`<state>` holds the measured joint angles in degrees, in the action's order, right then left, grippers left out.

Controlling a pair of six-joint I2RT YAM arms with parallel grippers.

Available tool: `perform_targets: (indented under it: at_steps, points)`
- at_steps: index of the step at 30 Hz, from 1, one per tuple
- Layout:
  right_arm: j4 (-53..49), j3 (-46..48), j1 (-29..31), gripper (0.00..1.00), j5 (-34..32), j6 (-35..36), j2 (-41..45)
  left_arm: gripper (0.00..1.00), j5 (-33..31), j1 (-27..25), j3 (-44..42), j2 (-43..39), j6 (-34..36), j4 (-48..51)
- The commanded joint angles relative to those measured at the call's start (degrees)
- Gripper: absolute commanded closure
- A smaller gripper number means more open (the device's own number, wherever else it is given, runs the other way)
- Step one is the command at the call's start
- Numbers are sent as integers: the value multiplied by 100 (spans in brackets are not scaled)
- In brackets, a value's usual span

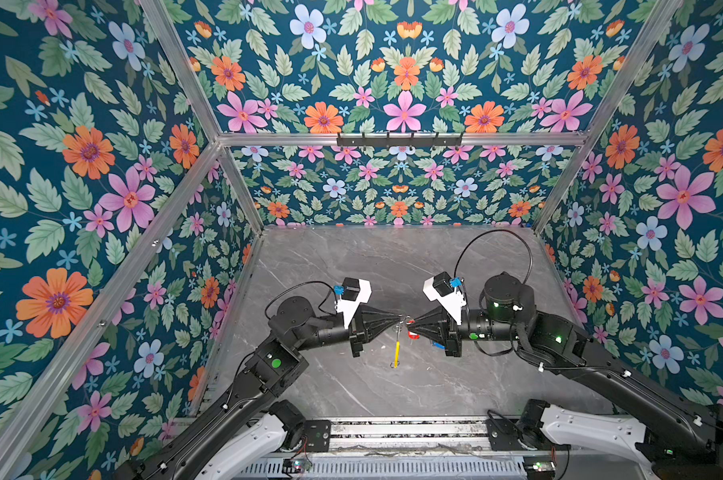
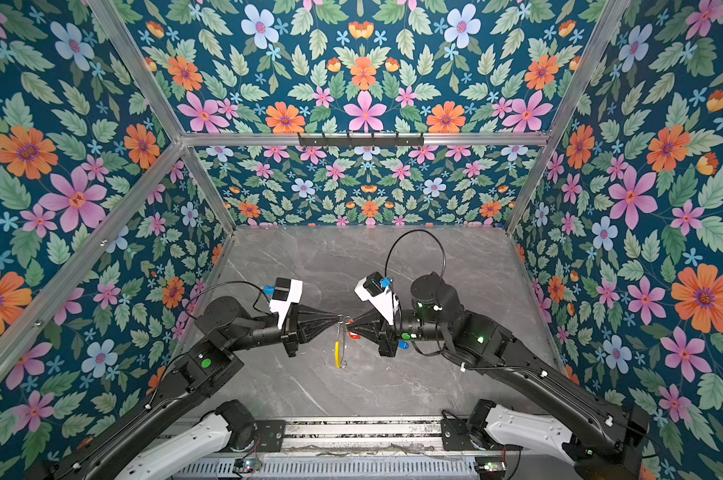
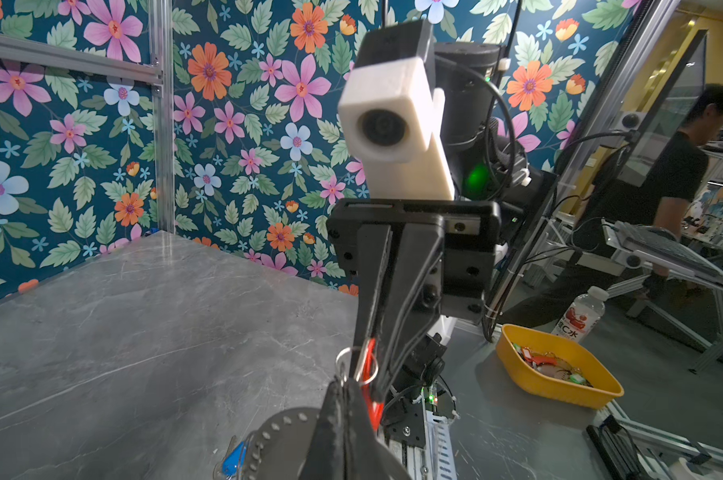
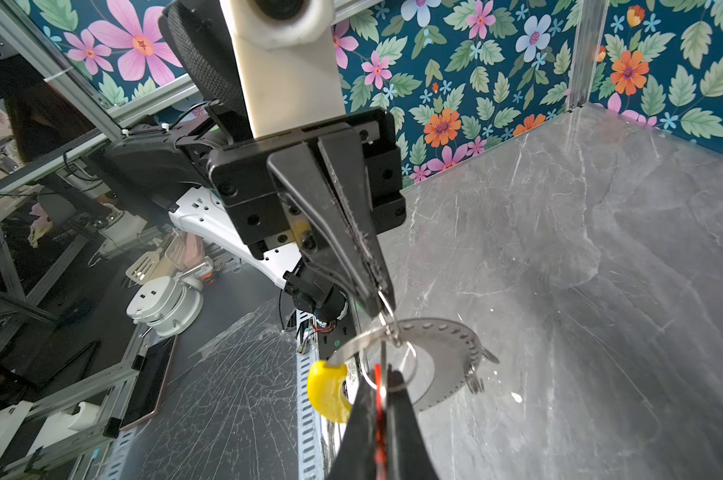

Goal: Remove the keys from the keyring

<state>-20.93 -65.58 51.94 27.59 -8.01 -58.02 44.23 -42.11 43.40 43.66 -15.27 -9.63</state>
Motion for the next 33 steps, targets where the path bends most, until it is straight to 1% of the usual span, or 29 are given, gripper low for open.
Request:
perform_targets:
  at_steps: [1,13,18,20,22,23,25,26,28,30,31,33]
  points:
    - [-130,-113,-83,100,-29,28,-27,100,-139,-4,28,-42,209,20]
    - [-537,-548,-219,100,-5,165,-243,100,-266,-7,-7,-108,414,198]
    - [-1163,-821,-234,100,449,388,-417,100,-433,-13,2,-172,438,207]
    - [-1216,-754,-237,100,607,396,-443,100,-442,-8,-7,-208,438,168]
    - [-1181,-638,-235,100,625,359,-393,100,-390,-13,-7,-216,428,145]
    - [-1124,-556,-237,96,578,330,-337,100,-365,-10,-15,-219,417,124]
    - [-1082,-483,-237,84,481,314,-269,100,-324,-12,-35,-233,402,89]
    - [-1036,-458,-236,81,432,288,-239,100,-305,-9,-43,-229,385,59]
    - [-949,-410,-237,83,446,240,-227,100,-262,-9,-45,-223,358,32]
    - [-874,-384,-237,92,449,196,-243,100,-218,-9,-51,-225,332,6]
    - [-844,-377,-237,93,457,195,-249,100,-209,-11,-47,-220,328,5]
    - [-796,-368,-238,92,449,194,-279,100,-204,-12,-59,-243,331,14]
